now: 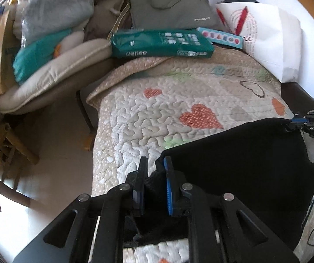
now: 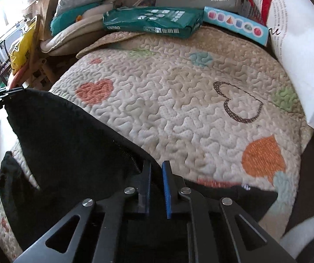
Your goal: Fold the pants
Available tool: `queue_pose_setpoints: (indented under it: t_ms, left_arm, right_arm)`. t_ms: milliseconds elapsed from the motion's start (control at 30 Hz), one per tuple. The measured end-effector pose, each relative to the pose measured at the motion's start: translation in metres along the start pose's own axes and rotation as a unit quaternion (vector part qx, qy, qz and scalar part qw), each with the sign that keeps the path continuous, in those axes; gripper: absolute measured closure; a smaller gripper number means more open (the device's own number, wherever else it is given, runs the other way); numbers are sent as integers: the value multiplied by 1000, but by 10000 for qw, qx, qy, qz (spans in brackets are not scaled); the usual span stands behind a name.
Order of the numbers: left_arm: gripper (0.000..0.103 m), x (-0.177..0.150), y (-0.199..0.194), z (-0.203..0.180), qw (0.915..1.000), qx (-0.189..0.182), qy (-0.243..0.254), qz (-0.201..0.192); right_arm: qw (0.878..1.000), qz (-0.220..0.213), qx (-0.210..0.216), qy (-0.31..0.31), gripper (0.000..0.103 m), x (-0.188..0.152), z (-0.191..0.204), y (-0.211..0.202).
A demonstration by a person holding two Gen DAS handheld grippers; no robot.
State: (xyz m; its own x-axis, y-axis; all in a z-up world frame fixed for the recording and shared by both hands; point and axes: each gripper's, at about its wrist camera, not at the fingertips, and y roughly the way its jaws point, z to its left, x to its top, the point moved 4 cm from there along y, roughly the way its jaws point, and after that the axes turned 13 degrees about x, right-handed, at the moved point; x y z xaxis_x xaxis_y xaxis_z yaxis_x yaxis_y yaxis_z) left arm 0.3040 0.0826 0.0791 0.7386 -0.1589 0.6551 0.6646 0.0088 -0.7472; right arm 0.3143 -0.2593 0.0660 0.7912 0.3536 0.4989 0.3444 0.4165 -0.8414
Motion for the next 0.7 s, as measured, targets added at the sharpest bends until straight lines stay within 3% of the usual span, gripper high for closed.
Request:
queue_pose_setpoints:
  t_ms: [700]
  left_arm:
    - [89, -56, -89, -9, 9989, 316, 120, -332]
  right_arm:
    - [9995, -13, -317, -9, 94, -61, 62, -54]
